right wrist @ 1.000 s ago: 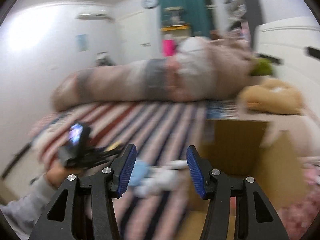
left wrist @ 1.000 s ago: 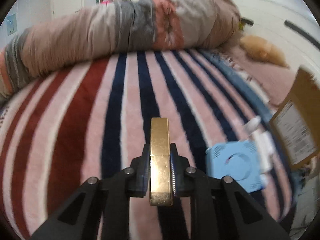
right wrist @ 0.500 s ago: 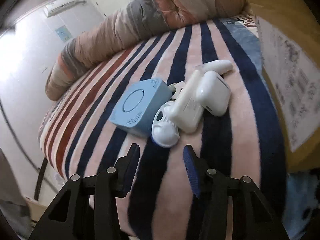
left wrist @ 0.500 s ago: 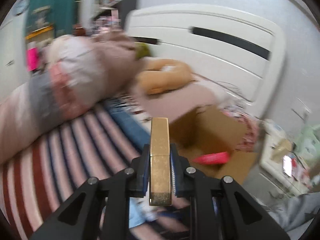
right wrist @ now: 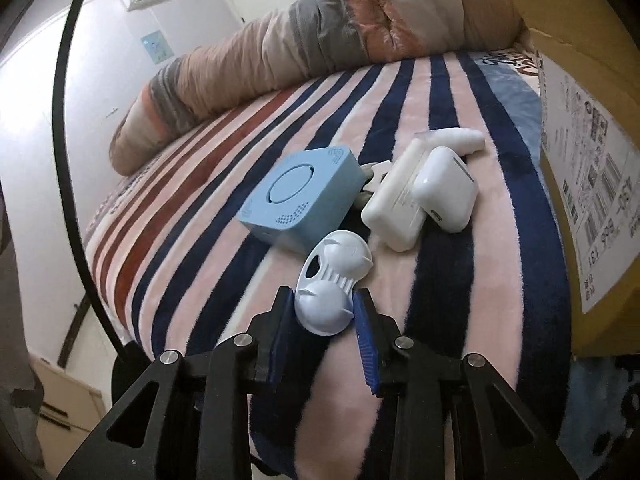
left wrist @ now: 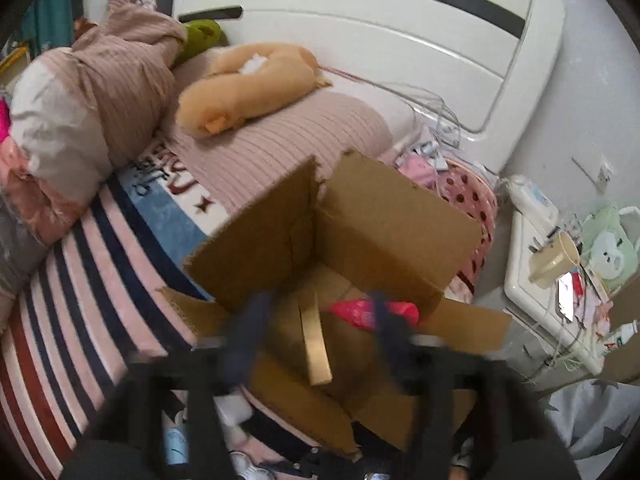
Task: Organize rigid objects
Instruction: 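Carry the gold tube into the box with the left gripper while the right grasps white earphones, then carry the white earphones to the box with the right gripper while the left grasps the blue device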
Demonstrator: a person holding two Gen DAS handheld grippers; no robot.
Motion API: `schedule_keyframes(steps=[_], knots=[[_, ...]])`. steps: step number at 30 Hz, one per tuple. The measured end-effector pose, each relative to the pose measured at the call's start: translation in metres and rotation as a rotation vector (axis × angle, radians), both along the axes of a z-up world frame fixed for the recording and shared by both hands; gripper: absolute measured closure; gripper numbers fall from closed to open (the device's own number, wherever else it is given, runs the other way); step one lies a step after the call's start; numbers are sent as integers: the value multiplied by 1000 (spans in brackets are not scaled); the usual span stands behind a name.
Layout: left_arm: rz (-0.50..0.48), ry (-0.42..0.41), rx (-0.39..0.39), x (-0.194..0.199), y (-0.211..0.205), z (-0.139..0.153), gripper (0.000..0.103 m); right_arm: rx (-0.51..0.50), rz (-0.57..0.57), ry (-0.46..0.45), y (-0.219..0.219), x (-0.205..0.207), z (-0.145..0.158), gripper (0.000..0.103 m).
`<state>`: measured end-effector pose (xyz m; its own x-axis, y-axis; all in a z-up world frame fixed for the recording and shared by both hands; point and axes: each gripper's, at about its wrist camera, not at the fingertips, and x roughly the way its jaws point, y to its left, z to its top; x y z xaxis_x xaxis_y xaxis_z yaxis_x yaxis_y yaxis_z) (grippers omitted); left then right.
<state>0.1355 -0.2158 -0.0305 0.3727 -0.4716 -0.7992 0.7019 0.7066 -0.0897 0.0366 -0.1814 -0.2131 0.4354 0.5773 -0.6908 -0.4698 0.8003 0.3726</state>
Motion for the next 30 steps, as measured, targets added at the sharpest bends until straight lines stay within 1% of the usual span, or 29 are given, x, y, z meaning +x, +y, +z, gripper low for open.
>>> schedule_keyframes(steps=[1, 2, 3, 7, 8, 9, 12, 14, 15, 17, 19, 20, 22, 24, 25, 27, 28, 30], knots=[[13, -28, 0, -1, 5, 3, 25, 2, -2, 7, 0, 1, -1, 68], [21, -46, -6, -4, 11, 7, 25, 11, -2, 13, 1, 3, -2, 65], [31, -52, -20, -6, 19, 11, 25, 21, -4, 19, 1, 4, -3, 64], [111, -105, -62, -15, 59, 22, 21, 3, -30, -6, 8, 7, -2, 65], [150, -128, -71, -19, 75, 24, 20, -13, -33, -15, 10, 8, -1, 77], [200, -152, -76, -23, 95, 25, 20, -50, -35, -32, 14, 7, 2, 77], [325, -184, -77, -31, 143, 19, 20, -88, -9, -64, 19, 2, 11, 77], [410, -195, -73, -37, 176, 10, 20, -108, 19, -95, 19, -8, 27, 77], [453, -192, -68, -40, 192, 3, 20, -107, 40, -120, 18, -15, 41, 77], [509, -171, -66, -46, 215, -14, 20, -97, 69, -177, 13, -26, 68, 77], [546, -143, -67, -50, 231, -35, 20, -77, 63, -255, -1, -35, 105, 77], [562, -125, -69, -51, 237, -47, 20, -63, 43, -298, -12, -38, 125, 77], [577, -80, -76, -52, 242, -70, 20, -60, -20, -362, -38, -38, 155, 77], [583, -43, -78, -51, 242, -89, 20, -96, -105, -408, -67, -33, 177, 76], [588, -22, -76, -49, 242, -100, 20, -135, -153, -424, -81, -27, 185, 76], [593, 21, -74, -48, 236, -122, 20, -224, -233, -416, -104, -9, 191, 76], [590, 44, -76, -46, 233, -132, 20, -265, -265, -392, -114, 2, 190, 76], [579, 84, -69, -42, 222, -152, 20, -316, -327, -340, -133, 23, 184, 76]])
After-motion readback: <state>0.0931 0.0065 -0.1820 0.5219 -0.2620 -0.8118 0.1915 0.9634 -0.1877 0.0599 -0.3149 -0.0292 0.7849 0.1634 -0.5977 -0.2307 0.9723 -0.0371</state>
